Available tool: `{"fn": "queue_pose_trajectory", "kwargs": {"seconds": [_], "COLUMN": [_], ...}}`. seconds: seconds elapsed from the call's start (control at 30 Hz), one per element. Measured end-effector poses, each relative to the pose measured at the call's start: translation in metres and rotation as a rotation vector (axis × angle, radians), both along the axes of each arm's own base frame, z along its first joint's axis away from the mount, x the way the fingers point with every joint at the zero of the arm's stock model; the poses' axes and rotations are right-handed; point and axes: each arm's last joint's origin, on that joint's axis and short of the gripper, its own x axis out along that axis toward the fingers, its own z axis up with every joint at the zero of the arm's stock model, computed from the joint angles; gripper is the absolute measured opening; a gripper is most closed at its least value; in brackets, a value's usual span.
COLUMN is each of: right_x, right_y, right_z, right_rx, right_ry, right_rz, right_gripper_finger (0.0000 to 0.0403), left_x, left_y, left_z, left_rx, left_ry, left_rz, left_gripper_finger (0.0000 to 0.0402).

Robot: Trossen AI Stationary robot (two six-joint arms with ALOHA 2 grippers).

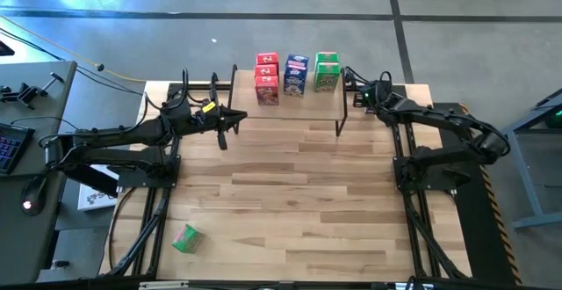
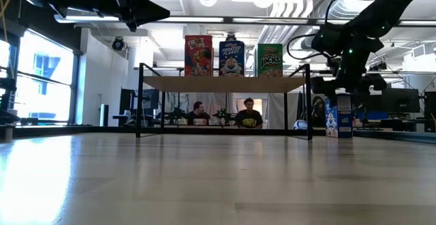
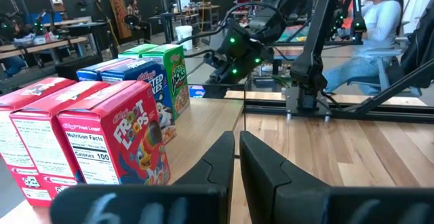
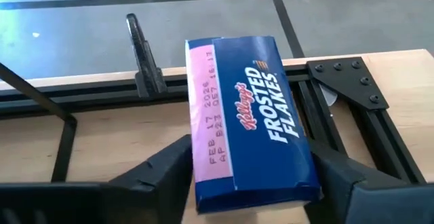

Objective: Stack cereal on shelf
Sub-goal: Put the blue cereal box in front of the other blue cereal box on the shelf

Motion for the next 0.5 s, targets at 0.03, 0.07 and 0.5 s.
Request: {"fn": "queue_pose_trajectory", "kwargs": {"seconds": [0.03,0.07,0.5], "right_x": [0.0,0.0,0.001], "right_y": [0.0,0.0,0.017], "right_z": [0.0,0.0,0.047], "right_rx": [-0.001,-0.001,-0.088], "right_ry": [-0.001,-0.001,0.003], "right_rz": [0.0,0.0,0.125], "right_gripper_finger": [0.0203,0.0192,0.0174], "left_x": [0.0,0.0,0.0], "left_y": [0.0,0.0,0.0], "left_z": [0.0,0.0,-0.002], "left_rx": [0.0,0.0,-0.006], "left_ry": [0.0,0.0,0.017], "left_rz": [0.0,0.0,0.0], "left_gripper_finger": [0.0016,0.0016,0.0016]}}
